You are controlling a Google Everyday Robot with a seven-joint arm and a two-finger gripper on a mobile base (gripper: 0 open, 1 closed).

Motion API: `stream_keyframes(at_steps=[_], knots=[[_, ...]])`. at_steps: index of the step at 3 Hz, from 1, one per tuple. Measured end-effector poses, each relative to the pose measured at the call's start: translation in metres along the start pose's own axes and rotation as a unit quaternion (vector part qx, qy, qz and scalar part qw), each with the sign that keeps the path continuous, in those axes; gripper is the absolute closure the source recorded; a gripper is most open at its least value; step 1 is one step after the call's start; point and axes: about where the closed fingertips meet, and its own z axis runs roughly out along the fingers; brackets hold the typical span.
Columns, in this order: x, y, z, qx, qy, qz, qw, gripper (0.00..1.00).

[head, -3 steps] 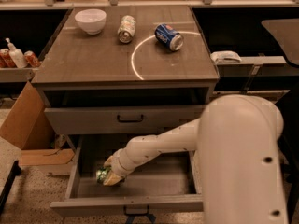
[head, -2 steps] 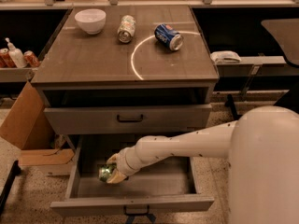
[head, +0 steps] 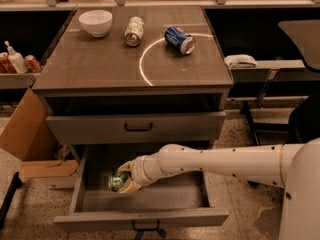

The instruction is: Pick green can from middle drawer and place on counter

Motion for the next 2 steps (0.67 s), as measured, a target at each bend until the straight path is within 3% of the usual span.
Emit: stream_keyframes(at_steps=[2], knots=[[-0.037,-0.006,-0.064,0.004,-0.022,-0.063,0.9978,1.0]])
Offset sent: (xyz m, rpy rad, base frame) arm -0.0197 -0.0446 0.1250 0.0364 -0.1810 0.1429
